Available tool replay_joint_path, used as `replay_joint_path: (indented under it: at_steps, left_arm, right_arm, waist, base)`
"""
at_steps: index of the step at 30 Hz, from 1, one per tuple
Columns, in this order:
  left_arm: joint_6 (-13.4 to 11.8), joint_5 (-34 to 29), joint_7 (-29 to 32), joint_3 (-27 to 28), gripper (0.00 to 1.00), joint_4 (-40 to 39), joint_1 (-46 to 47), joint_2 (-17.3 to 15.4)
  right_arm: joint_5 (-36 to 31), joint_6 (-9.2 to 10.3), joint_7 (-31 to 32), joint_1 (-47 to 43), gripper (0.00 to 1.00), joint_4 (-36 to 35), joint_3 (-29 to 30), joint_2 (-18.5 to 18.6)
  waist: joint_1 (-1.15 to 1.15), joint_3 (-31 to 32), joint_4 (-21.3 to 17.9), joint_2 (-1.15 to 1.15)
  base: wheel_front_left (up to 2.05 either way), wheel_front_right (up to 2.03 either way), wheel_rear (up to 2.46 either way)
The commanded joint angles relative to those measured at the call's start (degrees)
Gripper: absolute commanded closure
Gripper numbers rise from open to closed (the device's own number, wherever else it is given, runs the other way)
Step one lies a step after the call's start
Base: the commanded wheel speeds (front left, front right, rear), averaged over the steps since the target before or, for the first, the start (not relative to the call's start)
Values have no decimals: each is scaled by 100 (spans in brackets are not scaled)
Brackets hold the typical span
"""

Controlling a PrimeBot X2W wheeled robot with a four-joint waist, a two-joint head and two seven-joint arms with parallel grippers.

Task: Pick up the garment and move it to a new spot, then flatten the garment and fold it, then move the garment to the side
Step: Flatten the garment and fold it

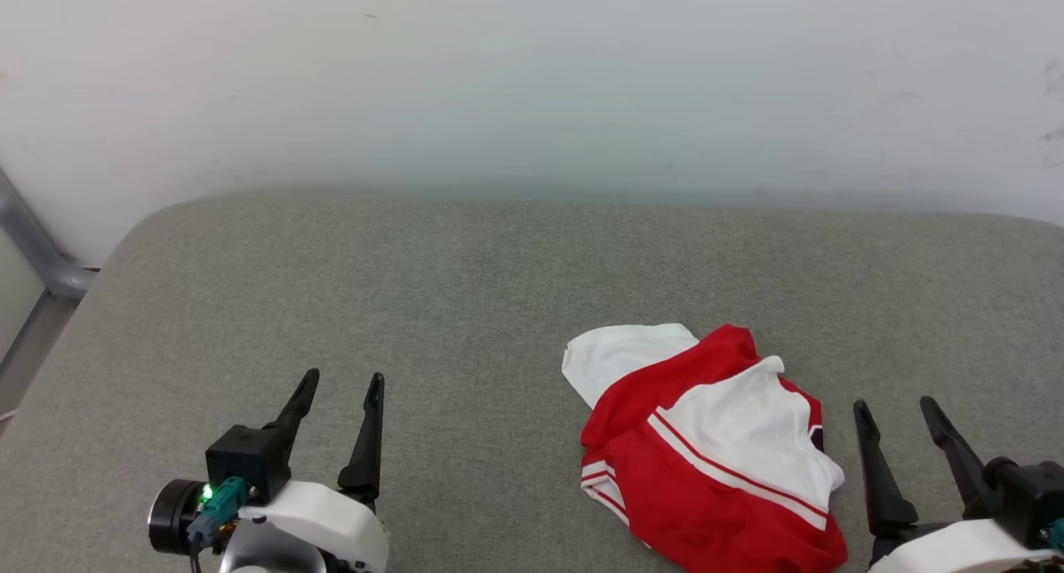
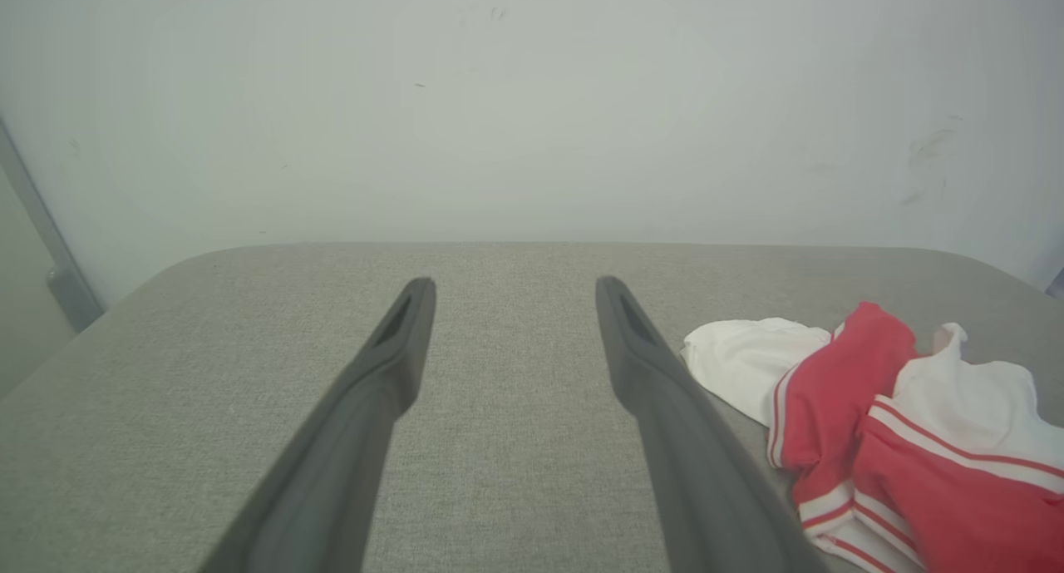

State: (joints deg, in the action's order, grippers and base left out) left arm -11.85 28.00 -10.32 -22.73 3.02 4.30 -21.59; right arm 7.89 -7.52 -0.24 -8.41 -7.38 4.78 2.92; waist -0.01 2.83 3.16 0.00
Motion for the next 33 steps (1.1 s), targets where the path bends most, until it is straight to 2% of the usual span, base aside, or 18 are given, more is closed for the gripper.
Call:
replay_joint_path:
  at_steps: [1,5,7,14,21,27,28,29,33]
  left_arm:
    - [-26,41,-15,-3,0,-39,-17,-13]
    - [-2,47,-47,-5,0,-38,81,10]
    - [2,55,-61,-6,0,-41,110,14]
    - [43,66,-169,-16,0,-43,289,109]
    - [128,55,-310,-50,0,77,530,267]
    - [202,31,-384,-47,0,225,651,329]
    - [208,29,-396,-38,0,247,662,337]
    - [207,29,-398,-30,0,269,665,342]
    - [187,23,-424,-7,0,318,658,372]
  right_arm:
    - [71,6,182,-31,0,59,43,-6]
    - [326,5,841,24,0,209,24,-5]
    - [307,5,1431,89,0,314,-77,-7]
    - [709,5,3050,631,0,421,-819,517]
    - [982,6,3749,1335,0,727,-1539,1032]
    - [1256,5,4114,1654,0,1142,-1910,1244]
    - [1311,5,4157,1688,67,1179,-1932,1261]
    - [1350,5,4139,1701,100,1196,-1935,1262]
    - [1358,6,3921,1855,100,1075,-1905,1341]
  waist:
    - [1,-24,0,0]
    - [1,-68,38,0]
    - [1,-110,59,0]
    - [1,-390,229,0]
    - [1,-739,450,0]
    - [1,-907,547,0]
    - [1,-919,550,0]
    - [1,-930,550,0]
    - [1,-941,492,0]
  base:
    - [0,0,0]
    - [0,0,0]
    - [0,0,0]
    - [0,0,0]
    - [0,0,0]
    - [0,0,0]
    - [0,0,0]
    - [0,0,0]
    - [0,0,0]
